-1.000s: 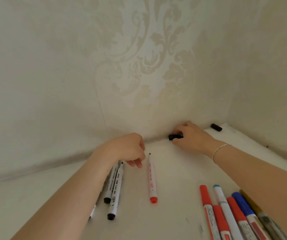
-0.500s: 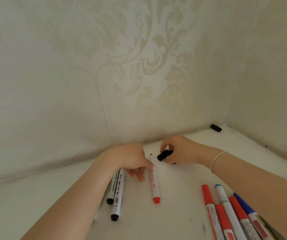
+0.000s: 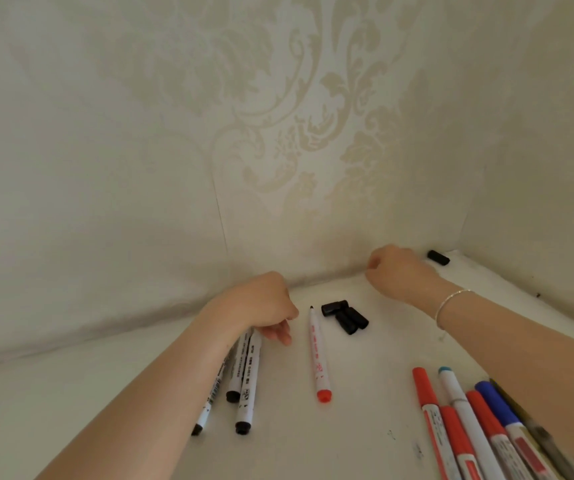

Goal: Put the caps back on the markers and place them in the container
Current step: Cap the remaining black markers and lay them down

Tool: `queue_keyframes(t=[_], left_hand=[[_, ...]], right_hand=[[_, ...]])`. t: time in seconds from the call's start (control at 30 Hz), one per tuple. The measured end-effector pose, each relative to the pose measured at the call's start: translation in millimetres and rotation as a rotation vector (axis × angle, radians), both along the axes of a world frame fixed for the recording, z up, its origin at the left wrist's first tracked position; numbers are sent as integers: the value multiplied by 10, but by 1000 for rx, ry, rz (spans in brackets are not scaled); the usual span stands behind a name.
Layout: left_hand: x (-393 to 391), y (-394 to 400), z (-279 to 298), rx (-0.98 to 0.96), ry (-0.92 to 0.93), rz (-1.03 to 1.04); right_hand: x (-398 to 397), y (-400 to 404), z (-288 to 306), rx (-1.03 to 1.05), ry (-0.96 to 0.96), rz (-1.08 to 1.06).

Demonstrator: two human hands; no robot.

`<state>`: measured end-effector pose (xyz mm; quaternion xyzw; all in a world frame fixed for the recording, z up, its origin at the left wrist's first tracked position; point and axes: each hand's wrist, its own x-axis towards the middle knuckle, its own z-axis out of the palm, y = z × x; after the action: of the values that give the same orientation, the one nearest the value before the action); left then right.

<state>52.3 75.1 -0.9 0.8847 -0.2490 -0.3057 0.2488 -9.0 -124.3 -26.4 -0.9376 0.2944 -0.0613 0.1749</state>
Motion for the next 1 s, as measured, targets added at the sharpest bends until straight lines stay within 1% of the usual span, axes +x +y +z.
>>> queue_keyframes(t=[0.1, 0.13, 0.2, 0.3, 0.37, 0.43, 0.53, 0.63, 0.7, 0.8, 0.93, 1.0], left_hand=[[46, 46, -5, -2, -23, -14], [60, 51, -6, -4, -31, -20], [83, 44, -9, -21, -38, -26], [102, -3, -10, -60, -28, -20], [112, -48, -11, -80, -25, -21], [125, -89, -10, -84, -34, -25], [153, -129, -19, -79, -50, -23], [168, -139, -20, -68, -66, -17], [177, -117, -4, -62, -70, -15], [216, -27, 41, -40, -86, 7], [245, 188, 114, -24, -121, 59], [239, 325, 133, -10, -158, 86]], right_hand=[[-57, -286, -20, -269, 91, -138], [-84, -379, -42, -326, 130, -170], [-103, -544, -105, -331, 160, -212], [-53, -664, -188, -231, 151, -237], [-5, -667, -238, -218, 149, -240], [30, -651, -281, -244, 141, -248], [36, -618, -310, -341, 137, -238], [34, -578, -289, -436, 147, -145], [55, -485, -237, -392, 115, -50], [128, -146, -87, -236, -21, 65], [230, 480, 145, 129, -171, 243], [232, 751, 245, 222, -196, 331]])
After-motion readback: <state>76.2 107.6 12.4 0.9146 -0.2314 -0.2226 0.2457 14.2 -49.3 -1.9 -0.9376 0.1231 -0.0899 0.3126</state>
